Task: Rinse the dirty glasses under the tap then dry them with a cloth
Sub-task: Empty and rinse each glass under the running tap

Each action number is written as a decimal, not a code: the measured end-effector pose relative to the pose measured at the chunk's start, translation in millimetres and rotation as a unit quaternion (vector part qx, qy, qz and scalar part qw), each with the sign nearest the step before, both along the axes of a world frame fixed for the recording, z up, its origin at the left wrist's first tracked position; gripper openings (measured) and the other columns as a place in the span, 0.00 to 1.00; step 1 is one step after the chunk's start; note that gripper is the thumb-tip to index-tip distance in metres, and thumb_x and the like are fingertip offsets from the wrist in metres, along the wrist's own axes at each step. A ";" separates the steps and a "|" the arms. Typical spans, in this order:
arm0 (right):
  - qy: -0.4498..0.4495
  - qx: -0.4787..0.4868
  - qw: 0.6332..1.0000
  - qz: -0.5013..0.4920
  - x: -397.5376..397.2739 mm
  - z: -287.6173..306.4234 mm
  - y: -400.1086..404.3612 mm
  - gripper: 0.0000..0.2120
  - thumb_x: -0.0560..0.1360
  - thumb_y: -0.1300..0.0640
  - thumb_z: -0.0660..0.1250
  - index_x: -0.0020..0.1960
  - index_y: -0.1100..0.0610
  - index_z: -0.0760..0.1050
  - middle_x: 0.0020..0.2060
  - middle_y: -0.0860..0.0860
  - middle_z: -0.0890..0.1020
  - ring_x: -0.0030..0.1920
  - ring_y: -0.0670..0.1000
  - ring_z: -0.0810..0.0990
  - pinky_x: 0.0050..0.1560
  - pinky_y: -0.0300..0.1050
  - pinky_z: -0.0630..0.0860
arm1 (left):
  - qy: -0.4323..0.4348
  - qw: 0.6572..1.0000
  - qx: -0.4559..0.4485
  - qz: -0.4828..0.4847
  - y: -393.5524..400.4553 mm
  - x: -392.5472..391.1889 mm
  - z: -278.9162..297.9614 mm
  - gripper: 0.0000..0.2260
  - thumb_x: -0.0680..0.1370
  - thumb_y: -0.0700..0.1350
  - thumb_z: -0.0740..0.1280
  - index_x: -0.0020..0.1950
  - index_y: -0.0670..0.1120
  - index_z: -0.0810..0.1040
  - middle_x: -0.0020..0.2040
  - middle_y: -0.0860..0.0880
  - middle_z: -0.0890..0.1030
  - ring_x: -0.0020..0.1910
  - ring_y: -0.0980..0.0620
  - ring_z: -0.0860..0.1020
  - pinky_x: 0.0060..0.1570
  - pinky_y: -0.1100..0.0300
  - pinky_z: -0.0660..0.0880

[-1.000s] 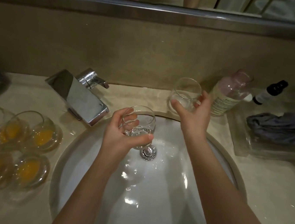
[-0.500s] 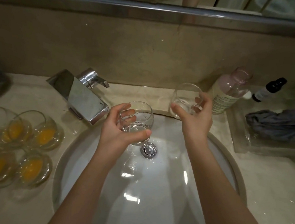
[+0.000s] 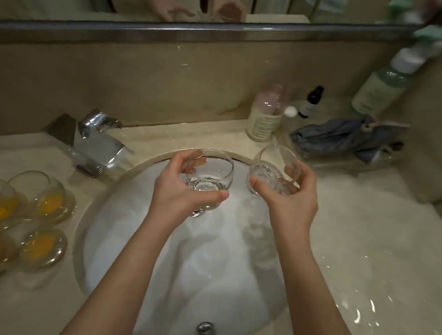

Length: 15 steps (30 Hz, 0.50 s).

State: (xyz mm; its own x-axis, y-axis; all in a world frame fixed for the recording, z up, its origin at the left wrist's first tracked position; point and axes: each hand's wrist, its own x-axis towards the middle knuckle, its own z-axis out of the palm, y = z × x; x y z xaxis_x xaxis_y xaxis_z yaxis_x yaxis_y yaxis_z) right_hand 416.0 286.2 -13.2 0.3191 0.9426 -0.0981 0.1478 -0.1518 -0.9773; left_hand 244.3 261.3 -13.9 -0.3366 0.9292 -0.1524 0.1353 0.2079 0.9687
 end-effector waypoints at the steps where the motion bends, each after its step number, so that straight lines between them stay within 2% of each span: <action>1: 0.007 0.001 1.000 -0.015 11.2 0.7 -6.7 0.34 0.61 0.57 0.82 0.62 0.45 0.70 0.53 0.42 0.77 0.53 0.44 0.79 0.54 0.40 0.76 | 0.000 1.000 0.001 -0.014 -0.5 9.6 3.9 0.34 0.52 0.47 0.81 0.54 0.61 0.74 0.53 0.61 0.81 0.53 0.63 0.76 0.53 0.61 0.75; 3: 0.025 -0.006 0.999 -0.041 37.6 1.3 -19.9 0.34 0.61 0.59 0.82 0.60 0.44 0.69 0.53 0.42 0.78 0.51 0.41 0.79 0.51 0.37 0.76 | -0.001 0.999 -0.001 -0.038 -1.1 31.9 10.3 0.36 0.53 0.44 0.84 0.56 0.59 0.75 0.53 0.60 0.81 0.53 0.63 0.76 0.55 0.59 0.76; 5: 0.032 -0.014 0.997 -0.063 67.9 1.7 -30.2 0.34 0.62 0.59 0.82 0.60 0.44 0.69 0.55 0.44 0.78 0.53 0.44 0.79 0.48 0.34 0.74 | -0.004 0.998 -0.003 -0.057 -0.5 59.1 14.7 0.37 0.55 0.41 0.85 0.60 0.55 0.75 0.54 0.59 0.80 0.55 0.62 0.76 0.58 0.55 0.76; 8: 0.027 -0.014 0.995 -0.090 118.6 0.1 -36.6 0.33 0.62 0.60 0.82 0.60 0.45 0.69 0.56 0.46 0.78 0.56 0.48 0.78 0.50 0.36 0.73 | -0.007 0.998 0.000 -0.065 2.0 106.1 15.0 0.39 0.53 0.44 0.84 0.62 0.52 0.75 0.54 0.60 0.80 0.55 0.61 0.76 0.60 0.53 0.76; 11: -0.004 -0.011 0.995 -0.097 169.1 -1.8 -33.2 0.33 0.62 0.58 0.82 0.61 0.46 0.70 0.59 0.46 0.75 0.55 0.48 0.78 0.50 0.36 0.74 | -0.015 0.997 -0.004 -0.069 5.7 154.4 10.0 0.38 0.55 0.41 0.84 0.62 0.53 0.74 0.55 0.60 0.79 0.55 0.63 0.75 0.62 0.50 0.75; 13: -0.031 -0.013 0.995 -0.094 200.4 -4.6 -26.7 0.34 0.61 0.57 0.82 0.61 0.47 0.71 0.61 0.48 0.73 0.55 0.48 0.78 0.51 0.40 0.76 | -0.024 0.998 -0.009 -0.066 9.2 185.8 5.7 0.39 0.53 0.45 0.82 0.62 0.53 0.74 0.55 0.59 0.79 0.55 0.63 0.75 0.62 0.50 0.75; 15: -0.043 -0.019 0.995 -0.084 227.2 -5.9 -16.0 0.33 0.61 0.57 0.82 0.61 0.46 0.70 0.60 0.48 0.73 0.56 0.49 0.78 0.51 0.40 0.75 | -0.025 0.998 -0.013 -0.058 15.0 215.0 1.3 0.39 0.53 0.46 0.82 0.63 0.51 0.74 0.55 0.59 0.79 0.55 0.62 0.75 0.61 0.51 0.75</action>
State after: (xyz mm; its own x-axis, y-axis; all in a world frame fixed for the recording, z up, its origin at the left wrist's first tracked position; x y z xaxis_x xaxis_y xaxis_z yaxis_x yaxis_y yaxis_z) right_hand 643.2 270.2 -19.1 0.4805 0.8714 -0.0987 0.1994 -0.2181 -0.9554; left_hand 459.3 276.4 -12.6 -0.2175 0.9574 -0.1900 0.1116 0.2178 0.9696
